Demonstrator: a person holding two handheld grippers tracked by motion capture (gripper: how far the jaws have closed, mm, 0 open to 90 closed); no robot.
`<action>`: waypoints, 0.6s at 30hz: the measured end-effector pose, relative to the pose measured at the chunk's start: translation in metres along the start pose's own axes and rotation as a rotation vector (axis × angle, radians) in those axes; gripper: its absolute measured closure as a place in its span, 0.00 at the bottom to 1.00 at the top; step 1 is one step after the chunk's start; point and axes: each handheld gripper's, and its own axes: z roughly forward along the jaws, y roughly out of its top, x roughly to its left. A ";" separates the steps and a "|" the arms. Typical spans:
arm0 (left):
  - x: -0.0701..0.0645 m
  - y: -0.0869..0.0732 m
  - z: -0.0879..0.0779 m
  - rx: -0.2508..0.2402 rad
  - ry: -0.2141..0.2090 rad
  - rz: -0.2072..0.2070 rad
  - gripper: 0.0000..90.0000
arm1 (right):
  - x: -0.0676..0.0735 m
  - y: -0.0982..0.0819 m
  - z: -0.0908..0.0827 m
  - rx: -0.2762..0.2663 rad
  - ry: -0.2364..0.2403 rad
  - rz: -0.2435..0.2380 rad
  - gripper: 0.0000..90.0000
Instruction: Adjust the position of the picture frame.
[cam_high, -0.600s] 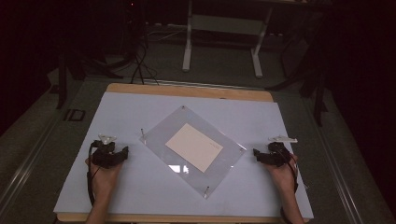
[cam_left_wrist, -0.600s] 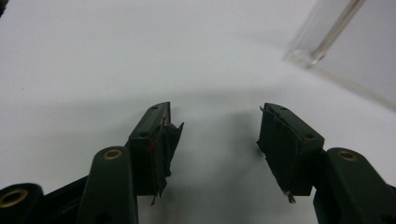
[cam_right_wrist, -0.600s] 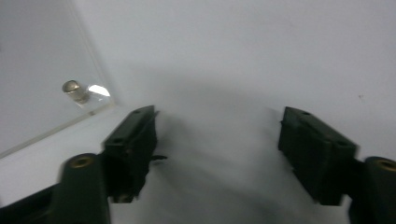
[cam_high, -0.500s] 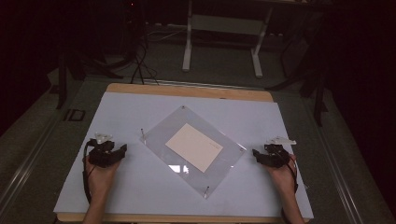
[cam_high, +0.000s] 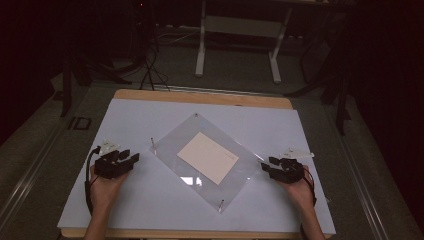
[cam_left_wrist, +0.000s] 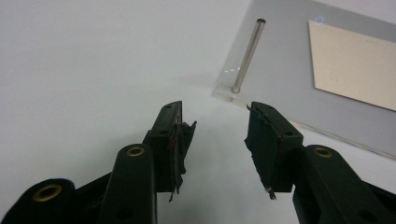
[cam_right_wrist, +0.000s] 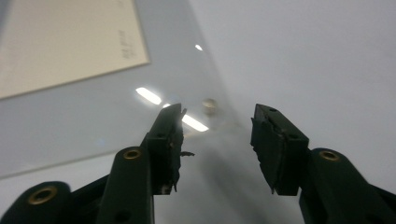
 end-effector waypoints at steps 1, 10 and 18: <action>0.000 0.000 0.000 -0.001 -0.001 0.001 0.63 | 0.000 0.000 0.000 0.000 0.000 0.000 0.60; -0.008 0.009 0.012 0.026 -0.053 0.056 0.62 | 0.031 0.002 -0.001 -0.021 0.130 -0.049 0.64; -0.011 0.021 0.035 0.039 -0.067 0.088 0.65 | 0.052 0.005 0.001 -0.017 0.187 -0.128 0.65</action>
